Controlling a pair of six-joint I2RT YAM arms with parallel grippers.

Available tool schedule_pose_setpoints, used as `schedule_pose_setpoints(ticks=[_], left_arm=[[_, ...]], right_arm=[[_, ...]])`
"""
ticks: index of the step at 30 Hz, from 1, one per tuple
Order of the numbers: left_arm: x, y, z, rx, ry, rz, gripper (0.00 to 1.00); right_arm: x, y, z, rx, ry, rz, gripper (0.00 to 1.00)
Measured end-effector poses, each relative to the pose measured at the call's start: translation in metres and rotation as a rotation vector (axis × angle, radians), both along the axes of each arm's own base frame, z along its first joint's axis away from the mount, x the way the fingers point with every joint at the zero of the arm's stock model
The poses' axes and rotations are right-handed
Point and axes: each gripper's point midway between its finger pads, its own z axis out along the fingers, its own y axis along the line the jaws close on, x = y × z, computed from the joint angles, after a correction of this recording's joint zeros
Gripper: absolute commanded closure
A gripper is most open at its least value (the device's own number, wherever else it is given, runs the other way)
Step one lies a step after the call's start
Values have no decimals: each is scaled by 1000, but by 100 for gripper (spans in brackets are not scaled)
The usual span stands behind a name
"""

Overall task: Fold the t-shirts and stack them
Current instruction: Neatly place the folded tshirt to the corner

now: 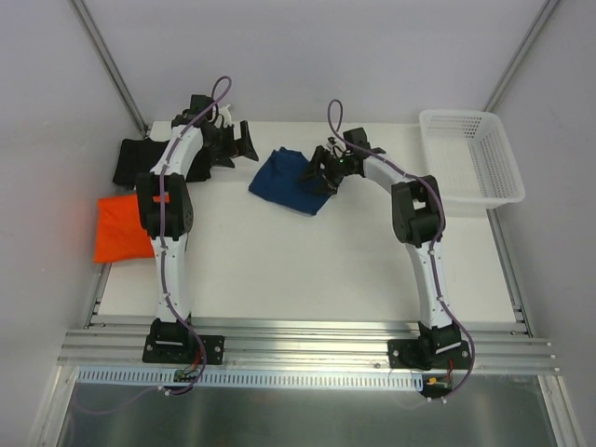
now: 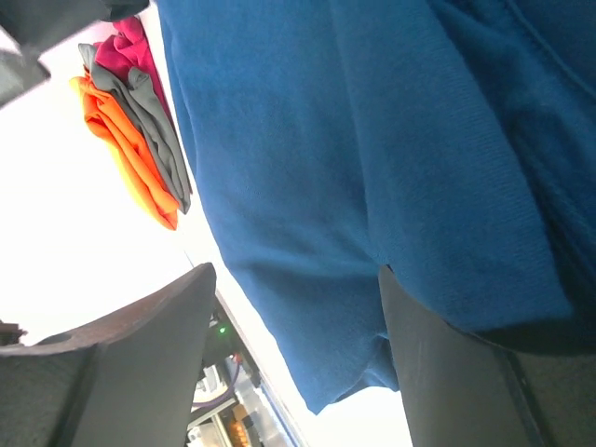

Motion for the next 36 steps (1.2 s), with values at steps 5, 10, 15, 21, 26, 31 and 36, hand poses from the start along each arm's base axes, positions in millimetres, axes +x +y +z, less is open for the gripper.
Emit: schedule_pose_setpoints(ticks=[5,10,15,21,26,31,36], left_arm=[[16,-11,-27,-72,30,-11,4],[19,-25,-46,-182,76,-34,8],[18,-43,-45,-262,80,-78,11],[-5,-82,-44,-373,143,-170,16],[-27,-108,-45,-442,209,-235,23],[-37,-115,-55,-441,252,-234,88],[-50,-114,-69,-445,321,-212,100]], right_arm=[[-4,-8,0,-7,28,-3,25],[-8,-10,0,-16,27,5,25],[-15,-13,-1,-34,39,12,24],[-18,-9,-1,-43,26,30,24],[-22,-3,0,-66,10,47,24],[-26,3,0,-78,3,63,24],[-28,1,-1,-83,3,70,24]])
